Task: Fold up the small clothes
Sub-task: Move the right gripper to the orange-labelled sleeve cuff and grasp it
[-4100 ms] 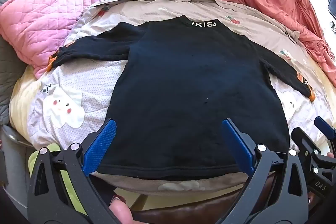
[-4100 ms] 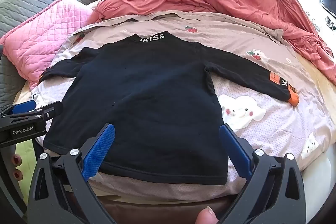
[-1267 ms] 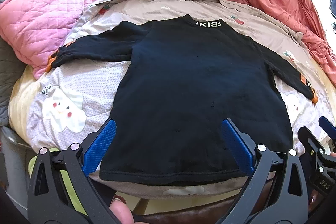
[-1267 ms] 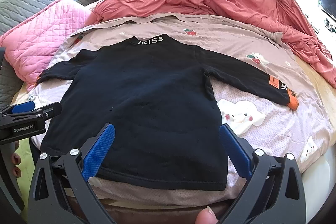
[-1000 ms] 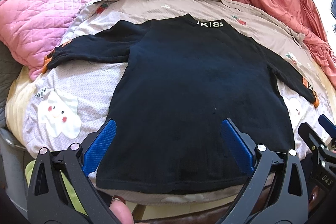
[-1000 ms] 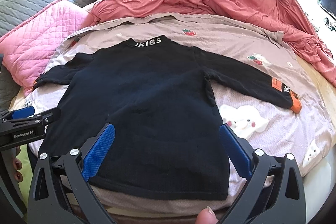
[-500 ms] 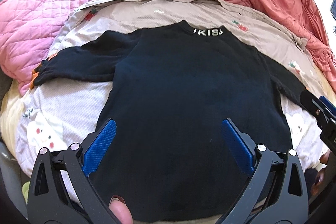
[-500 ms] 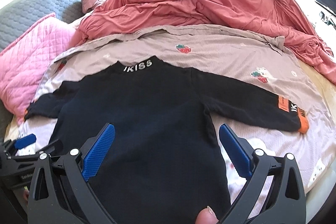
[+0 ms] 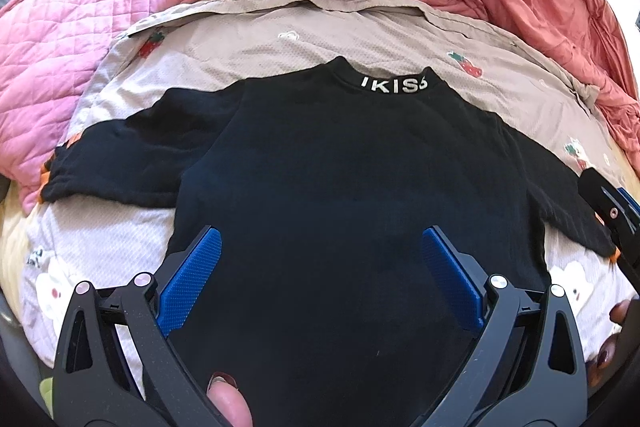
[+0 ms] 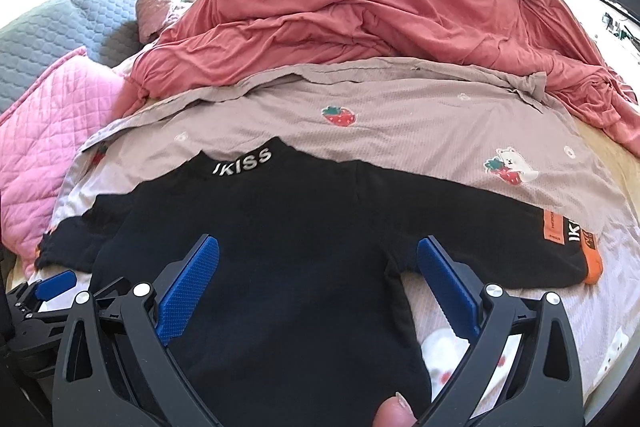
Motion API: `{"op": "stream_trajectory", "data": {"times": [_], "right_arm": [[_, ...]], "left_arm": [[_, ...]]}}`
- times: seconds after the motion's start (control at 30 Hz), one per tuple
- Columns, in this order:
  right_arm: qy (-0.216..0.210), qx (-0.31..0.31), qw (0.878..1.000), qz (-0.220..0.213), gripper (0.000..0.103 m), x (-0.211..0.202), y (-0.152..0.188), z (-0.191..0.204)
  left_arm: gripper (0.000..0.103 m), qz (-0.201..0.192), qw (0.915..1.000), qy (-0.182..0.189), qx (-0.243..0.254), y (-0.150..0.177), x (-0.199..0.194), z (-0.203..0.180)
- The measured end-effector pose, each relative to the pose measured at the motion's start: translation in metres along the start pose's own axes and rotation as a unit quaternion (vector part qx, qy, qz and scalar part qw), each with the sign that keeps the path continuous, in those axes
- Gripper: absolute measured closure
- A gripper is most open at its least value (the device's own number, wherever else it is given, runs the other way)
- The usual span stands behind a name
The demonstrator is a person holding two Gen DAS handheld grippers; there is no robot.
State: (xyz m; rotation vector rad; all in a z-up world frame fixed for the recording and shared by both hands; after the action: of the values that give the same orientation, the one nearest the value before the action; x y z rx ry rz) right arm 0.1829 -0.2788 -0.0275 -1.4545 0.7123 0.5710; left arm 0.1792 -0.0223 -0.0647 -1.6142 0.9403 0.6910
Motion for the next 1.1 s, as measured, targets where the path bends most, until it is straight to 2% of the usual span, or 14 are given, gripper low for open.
{"op": "stream_trajectory", "data": {"times": [0.2, 0.37, 0.53, 0.73, 0.83, 0.97, 1.1], "right_arm": [[0.018, 0.014, 1.0, -0.006, 0.004, 0.02, -0.009, -0.027], [0.057, 0.049, 0.997, 0.003, 0.004, 0.045, -0.01, -0.078], [0.106, 0.098, 0.989, 0.02, 0.004, 0.07, -0.007, -0.139], [0.167, 0.155, 0.973, 0.039, 0.004, 0.089, 0.008, -0.216], [0.198, 0.19, 0.96, 0.052, 0.004, 0.094, 0.021, -0.256], [0.221, 0.217, 0.948, 0.069, 0.004, 0.1, 0.035, -0.294], [0.247, 0.225, 0.938, 0.095, 0.004, 0.113, 0.051, -0.324]], "left_arm": [[0.009, 0.011, 0.9999, -0.004, 0.002, -0.016, 0.023, -0.009], [0.009, 0.02, 0.9998, -0.005, -0.002, -0.017, 0.042, -0.017], [0.009, 0.034, 0.9994, -0.005, 0.004, -0.013, 0.06, -0.026], [0.009, 0.051, 0.9984, 0.005, 0.026, -0.011, 0.083, -0.047], [0.009, 0.057, 0.9976, 0.015, 0.038, -0.011, 0.091, -0.061], [0.009, 0.054, 0.9965, 0.021, 0.06, -0.014, 0.1, -0.075], [0.009, 0.055, 0.9964, 0.036, 0.053, -0.016, 0.112, -0.077]]}}
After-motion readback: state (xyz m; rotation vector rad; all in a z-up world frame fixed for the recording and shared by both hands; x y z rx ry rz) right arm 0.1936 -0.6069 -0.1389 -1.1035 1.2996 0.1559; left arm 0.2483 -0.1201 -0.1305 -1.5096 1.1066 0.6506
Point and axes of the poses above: each gripper's, at about its wrist camera, not at the fingertips, and x roughly the way its jaws point, z to its left, y to its underside, the point moved 4 cm from there along x, roughly the way its jaws point, and after that the axes turned 13 degrees about y, right-handed, at the moved point
